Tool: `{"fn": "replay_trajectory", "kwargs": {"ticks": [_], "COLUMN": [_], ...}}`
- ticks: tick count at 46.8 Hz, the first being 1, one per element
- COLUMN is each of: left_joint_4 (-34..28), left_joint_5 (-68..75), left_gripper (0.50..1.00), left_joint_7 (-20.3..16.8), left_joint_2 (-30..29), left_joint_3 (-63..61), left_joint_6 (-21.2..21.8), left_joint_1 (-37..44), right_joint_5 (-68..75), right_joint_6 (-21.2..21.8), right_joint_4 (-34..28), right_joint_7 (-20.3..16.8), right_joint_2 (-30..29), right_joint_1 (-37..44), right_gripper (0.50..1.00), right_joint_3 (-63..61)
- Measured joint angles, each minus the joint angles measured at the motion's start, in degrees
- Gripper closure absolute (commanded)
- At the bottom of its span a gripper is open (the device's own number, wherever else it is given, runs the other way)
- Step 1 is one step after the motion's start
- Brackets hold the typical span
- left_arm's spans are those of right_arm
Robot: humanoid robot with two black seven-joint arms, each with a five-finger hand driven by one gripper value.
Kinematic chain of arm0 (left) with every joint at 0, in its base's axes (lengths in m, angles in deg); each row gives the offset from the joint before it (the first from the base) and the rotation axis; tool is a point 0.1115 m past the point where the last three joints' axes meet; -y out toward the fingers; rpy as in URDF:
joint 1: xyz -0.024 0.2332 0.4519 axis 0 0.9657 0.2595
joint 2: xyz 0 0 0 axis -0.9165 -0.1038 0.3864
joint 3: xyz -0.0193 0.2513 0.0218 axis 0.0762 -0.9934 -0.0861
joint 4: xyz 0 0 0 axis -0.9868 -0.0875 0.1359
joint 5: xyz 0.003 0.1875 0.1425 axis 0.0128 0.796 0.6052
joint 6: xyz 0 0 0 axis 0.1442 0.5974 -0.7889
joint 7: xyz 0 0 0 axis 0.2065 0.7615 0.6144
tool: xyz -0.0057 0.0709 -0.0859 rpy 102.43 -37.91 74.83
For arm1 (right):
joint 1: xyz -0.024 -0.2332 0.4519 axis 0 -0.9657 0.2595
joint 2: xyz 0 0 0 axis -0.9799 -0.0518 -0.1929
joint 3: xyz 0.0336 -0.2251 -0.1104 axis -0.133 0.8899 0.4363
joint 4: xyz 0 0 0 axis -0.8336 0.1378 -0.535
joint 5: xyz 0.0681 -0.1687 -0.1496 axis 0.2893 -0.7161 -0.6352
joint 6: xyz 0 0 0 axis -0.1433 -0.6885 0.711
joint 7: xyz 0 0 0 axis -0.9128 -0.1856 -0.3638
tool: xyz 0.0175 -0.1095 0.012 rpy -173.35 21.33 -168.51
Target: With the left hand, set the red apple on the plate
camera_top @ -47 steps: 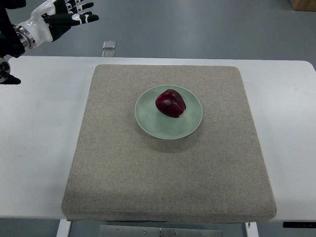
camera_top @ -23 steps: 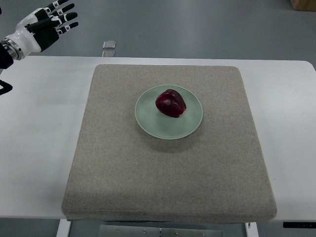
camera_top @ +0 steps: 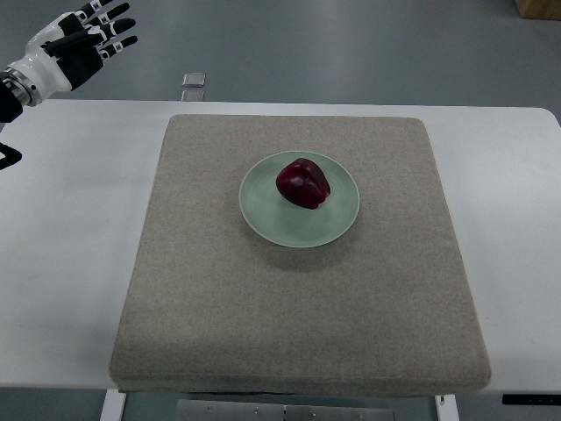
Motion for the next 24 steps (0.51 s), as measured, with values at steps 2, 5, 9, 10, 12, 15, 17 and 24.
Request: {"fn": "replay_trajectory", "kwargs": {"ticks": [2,5,9,10,12,15,17,24], "left_joint_4": [0.0,0.0,0.0,-0.1,-0.1,0.0,0.0,0.0], "left_joint_5": [0.0,-0.2,-0.4,-0.4,-0.4,-0.5,-0.5,-1.1], "left_gripper": [0.504,0.504,0.504,0.504,0.504,0.504,0.504,0.504], "left_joint_7": [0.0,0.0,0.1,0.1,0.1,0.2,0.2,1.0], "left_joint_2": [0.0,0.0,0.0,0.1,0.3,0.6,0.7,1.1], "left_joint_3": [0.1,0.1,0.1,0.1,0.1,0.1,0.1,-0.1], "left_joint_6": [-0.3,-0.6,-0.7,-0.7,-0.7,-0.8,-0.8,-0.8], "left_joint_1": [0.1,0.2,0.6,0.8,0.9,1.0,1.0,1.6], "right_joint_5": [0.0,0.0,0.0,0.0,0.0,0.0,0.0,0.0], "right_joint_6": [0.0,0.0,0.1,0.2,0.2,0.3,0.3,0.2], "right_joint_4": [0.0,-0.2,-0.6,-0.7,-0.8,-0.9,-1.0,-1.1], "right_joint_7": [0.0,0.0,0.0,0.0,0.0,-0.1,-0.1,-0.3], "right_joint_2": [0.0,0.0,0.0,0.0,0.0,0.0,0.0,0.0], "right_joint_1": [0.0,0.0,0.0,0.0,0.0,-0.1,-0.1,-0.1], "right_gripper": [0.572,0.57,0.57,0.572,0.572,0.572,0.57,0.572], "right_joint_3": [0.0,0.0,0.0,0.0,0.0,0.1,0.1,0.0]}}
